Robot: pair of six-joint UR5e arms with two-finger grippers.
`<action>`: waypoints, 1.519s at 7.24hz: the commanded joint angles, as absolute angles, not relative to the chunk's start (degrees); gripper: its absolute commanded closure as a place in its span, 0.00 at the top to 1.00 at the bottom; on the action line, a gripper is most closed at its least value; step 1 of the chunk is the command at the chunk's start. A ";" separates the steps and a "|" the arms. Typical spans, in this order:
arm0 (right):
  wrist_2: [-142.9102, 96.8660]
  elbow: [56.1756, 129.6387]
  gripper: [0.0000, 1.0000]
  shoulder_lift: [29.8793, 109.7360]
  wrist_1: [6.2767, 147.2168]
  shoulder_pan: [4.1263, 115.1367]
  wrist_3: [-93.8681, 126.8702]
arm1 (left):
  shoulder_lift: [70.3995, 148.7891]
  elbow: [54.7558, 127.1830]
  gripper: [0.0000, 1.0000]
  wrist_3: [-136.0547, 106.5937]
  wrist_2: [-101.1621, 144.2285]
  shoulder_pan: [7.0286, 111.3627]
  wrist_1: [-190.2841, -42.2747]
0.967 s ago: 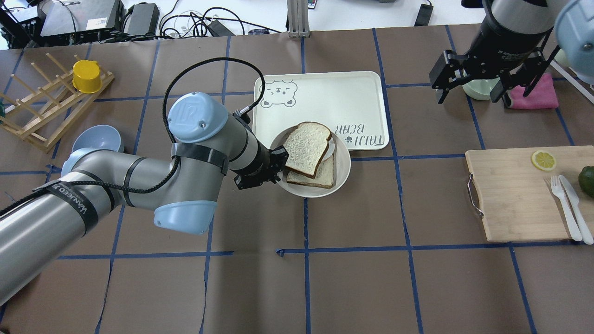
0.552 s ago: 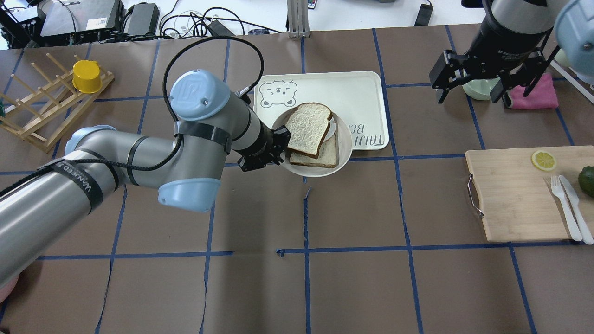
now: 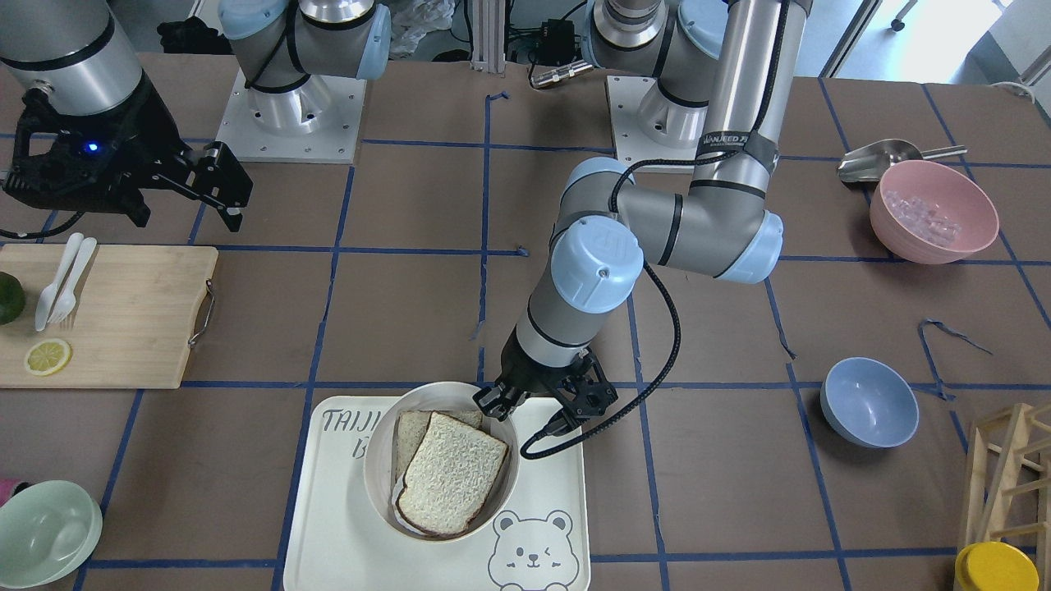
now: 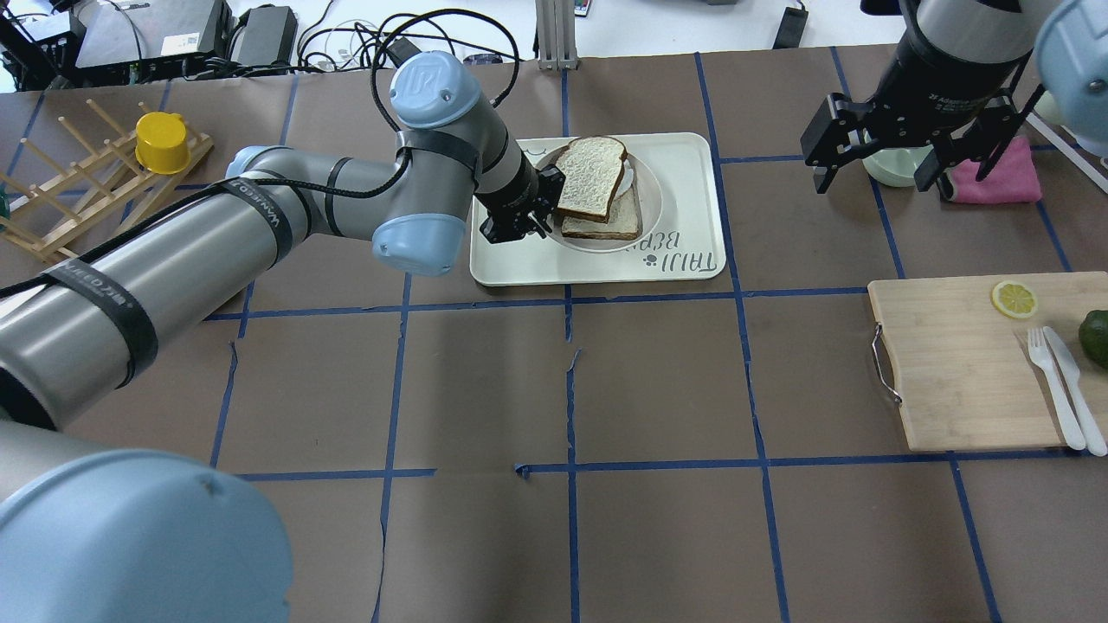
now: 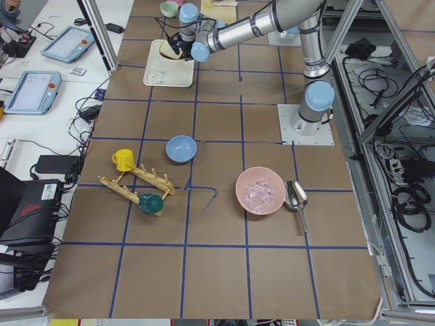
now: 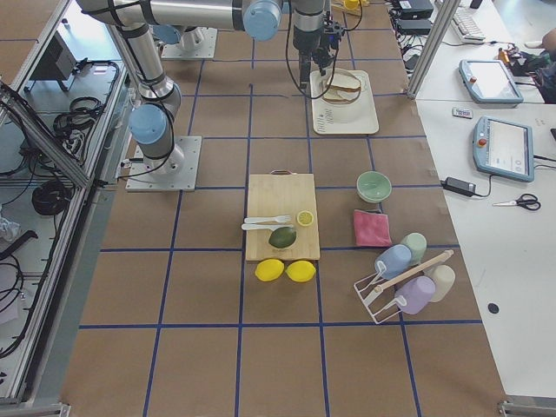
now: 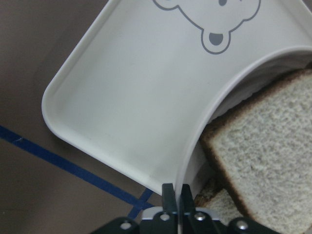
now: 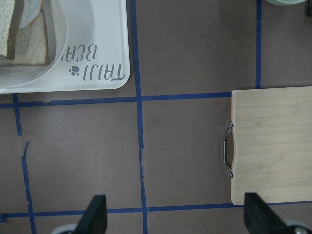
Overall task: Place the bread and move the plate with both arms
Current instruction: 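Slide the plate with the left gripper onto the bear-printed tray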
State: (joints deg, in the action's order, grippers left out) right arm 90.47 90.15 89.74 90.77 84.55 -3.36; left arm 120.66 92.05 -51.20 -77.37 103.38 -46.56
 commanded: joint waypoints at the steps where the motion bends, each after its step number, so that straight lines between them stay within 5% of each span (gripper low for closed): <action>1: 90.44 90.09 1.00 89.74 90.79 84.55 -3.43 | 124.10 89.56 0.00 -50.72 -77.26 103.10 -46.32; 7: 90.61 90.00 1.00 89.74 90.70 84.55 -3.52 | 125.60 89.82 0.00 -50.89 -74.62 101.69 -46.05; 8: 90.79 90.00 1.00 89.74 90.70 84.55 -3.86 | 125.60 89.82 0.16 -50.11 -74.62 101.69 -46.05; 9: 90.79 90.00 1.00 89.74 90.79 84.55 -3.87 | 125.60 89.39 0.48 -50.27 -74.62 101.69 -46.05; 11: 90.88 89.91 1.00 89.82 90.70 84.55 -3.96 | 124.72 88.77 0.82 -50.71 -74.53 101.60 -46.05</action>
